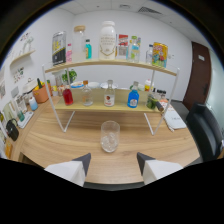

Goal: Make me a cup of Mojito.

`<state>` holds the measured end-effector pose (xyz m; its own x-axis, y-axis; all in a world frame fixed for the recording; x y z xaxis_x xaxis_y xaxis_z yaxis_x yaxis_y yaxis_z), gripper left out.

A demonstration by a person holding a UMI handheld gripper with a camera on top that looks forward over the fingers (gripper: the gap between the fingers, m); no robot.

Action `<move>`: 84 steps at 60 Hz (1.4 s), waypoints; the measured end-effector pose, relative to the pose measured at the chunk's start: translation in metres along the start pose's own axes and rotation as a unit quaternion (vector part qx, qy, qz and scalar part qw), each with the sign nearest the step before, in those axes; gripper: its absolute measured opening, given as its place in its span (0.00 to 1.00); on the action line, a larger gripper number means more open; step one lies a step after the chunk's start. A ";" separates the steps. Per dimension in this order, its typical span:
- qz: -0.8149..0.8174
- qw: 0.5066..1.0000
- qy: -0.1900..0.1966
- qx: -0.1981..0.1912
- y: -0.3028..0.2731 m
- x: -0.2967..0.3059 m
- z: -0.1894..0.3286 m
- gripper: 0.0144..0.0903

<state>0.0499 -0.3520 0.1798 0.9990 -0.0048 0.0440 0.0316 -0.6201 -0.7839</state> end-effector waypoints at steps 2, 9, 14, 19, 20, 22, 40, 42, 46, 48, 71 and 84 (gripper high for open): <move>-0.001 1.000 -0.001 0.002 -0.001 -0.001 0.000 0.94; -0.006 1.000 -0.002 -0.001 0.004 -0.002 -0.004 0.94; -0.003 1.000 -0.003 -0.008 0.014 -0.002 -0.010 0.94; 0.001 1.000 -0.001 -0.016 0.026 0.006 -0.016 0.94; 0.002 1.000 0.000 -0.018 0.028 0.008 -0.017 0.94; 0.005 1.000 0.001 -0.019 0.033 0.013 -0.019 0.94; 0.035 0.999 0.012 0.002 -0.004 0.084 -0.018 0.95; 0.037 0.999 0.013 0.010 -0.014 0.093 -0.012 0.95; 0.036 0.999 0.010 0.024 -0.037 0.107 0.003 0.94; 0.034 0.999 0.008 0.031 -0.049 0.114 0.012 0.94; 0.043 0.998 -0.022 0.028 -0.121 0.156 0.120 0.90; 0.031 0.999 -0.016 -0.007 -0.110 0.163 0.157 0.61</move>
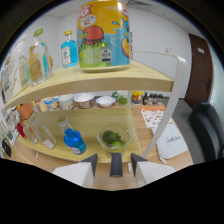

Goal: Make me a cup of Mojito.

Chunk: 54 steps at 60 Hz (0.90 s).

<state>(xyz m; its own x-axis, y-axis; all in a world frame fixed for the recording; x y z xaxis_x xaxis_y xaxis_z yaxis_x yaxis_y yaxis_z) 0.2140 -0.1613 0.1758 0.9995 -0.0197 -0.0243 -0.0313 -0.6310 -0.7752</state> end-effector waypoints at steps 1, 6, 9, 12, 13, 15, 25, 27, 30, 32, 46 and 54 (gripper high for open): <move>0.001 1.000 0.001 -0.003 0.001 0.001 0.002 0.58; 0.008 1.000 0.000 -0.014 0.005 0.003 0.008 0.47; 0.010 1.000 -0.001 -0.018 0.006 0.004 0.010 0.40; 0.009 1.000 -0.002 -0.019 0.006 0.005 0.011 0.31; 0.009 1.000 -0.003 -0.019 0.005 0.005 0.011 0.29; 0.007 1.000 -0.007 -0.021 0.005 0.003 0.011 0.25; -0.005 1.000 0.003 -0.021 0.005 0.005 0.011 0.05; -0.006 1.000 0.004 -0.023 0.005 0.005 0.011 0.05; -0.004 1.000 0.004 -0.024 0.005 0.005 0.011 0.04; -0.003 1.000 0.003 -0.024 0.005 0.005 0.011 0.03; 0.005 1.000 0.003 -0.004 0.005 0.002 -0.023 0.02; 0.014 1.000 0.000 0.011 0.017 -0.015 -0.056 0.02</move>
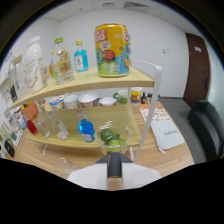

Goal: Make me a cup of Mojito.

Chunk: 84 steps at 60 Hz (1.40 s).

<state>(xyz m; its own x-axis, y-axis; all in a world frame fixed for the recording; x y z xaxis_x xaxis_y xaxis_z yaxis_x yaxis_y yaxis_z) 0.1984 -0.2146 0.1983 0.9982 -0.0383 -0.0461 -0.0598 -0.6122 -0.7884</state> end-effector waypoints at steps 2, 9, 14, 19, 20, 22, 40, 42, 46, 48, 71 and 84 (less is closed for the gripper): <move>0.002 1.000 -0.002 -0.001 0.007 -0.006 -0.005 0.03; 0.006 1.000 -0.007 -0.019 0.041 -0.029 -0.011 0.02; 0.006 0.999 -0.002 -0.033 0.061 -0.044 -0.010 0.02; -0.009 0.999 0.008 -0.031 0.071 -0.055 -0.010 0.02; -0.014 0.999 0.011 -0.028 0.071 -0.057 -0.010 0.02; -0.030 0.999 0.019 -0.021 0.071 -0.059 -0.010 0.02; -0.309 0.936 0.162 0.041 0.041 -0.056 -0.010 0.02; -0.348 0.918 0.181 0.050 0.036 -0.056 -0.010 0.02; -0.413 0.885 0.204 0.059 0.028 -0.060 -0.014 0.02; -0.443 0.869 0.212 0.066 0.025 -0.064 -0.014 0.02; -0.707 0.653 0.250 0.107 0.013 -0.095 -0.016 0.02; -0.745 0.612 0.240 0.119 0.012 -0.102 -0.019 0.02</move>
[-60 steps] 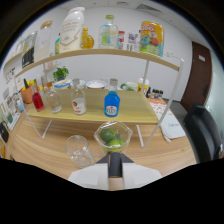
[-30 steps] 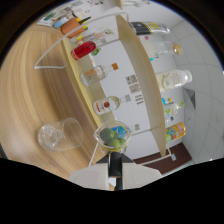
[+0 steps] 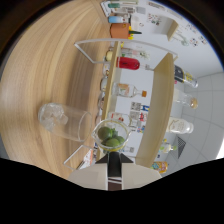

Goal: Make me a cup of Mojito.

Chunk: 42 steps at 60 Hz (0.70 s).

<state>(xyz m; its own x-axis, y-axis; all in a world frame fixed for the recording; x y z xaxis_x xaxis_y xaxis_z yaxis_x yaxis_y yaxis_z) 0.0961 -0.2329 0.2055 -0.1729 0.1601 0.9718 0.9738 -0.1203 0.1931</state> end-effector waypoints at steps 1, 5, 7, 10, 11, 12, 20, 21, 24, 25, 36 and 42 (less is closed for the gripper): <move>0.002 1.000 0.000 0.001 0.000 0.000 -0.001 0.02; 0.024 1.000 -0.002 0.003 0.001 0.002 -0.004 0.02; 0.044 0.999 -0.002 0.004 0.002 0.005 -0.006 0.02; 0.090 0.996 -0.005 0.005 0.004 0.012 -0.008 0.02; 0.109 0.994 -0.007 0.007 0.005 0.015 -0.009 0.02; 0.130 0.991 -0.008 0.008 0.006 0.018 -0.010 0.02; 0.339 0.941 -0.001 0.008 0.030 0.058 -0.017 0.02; 0.367 0.930 -0.003 0.011 0.033 0.061 -0.017 0.02; 0.447 0.894 -0.017 0.020 0.044 0.064 -0.017 0.02; 0.472 0.881 -0.020 0.022 0.048 0.064 -0.017 0.02; 0.666 0.739 -0.092 -0.036 0.108 -0.008 -0.001 0.02; 0.706 0.691 -0.133 -0.083 0.133 -0.072 0.012 0.02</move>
<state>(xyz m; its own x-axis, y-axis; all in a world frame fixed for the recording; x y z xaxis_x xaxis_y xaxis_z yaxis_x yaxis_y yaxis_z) 0.2402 -0.2492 0.1596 0.9865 -0.0588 0.1528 0.1108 -0.4474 -0.8874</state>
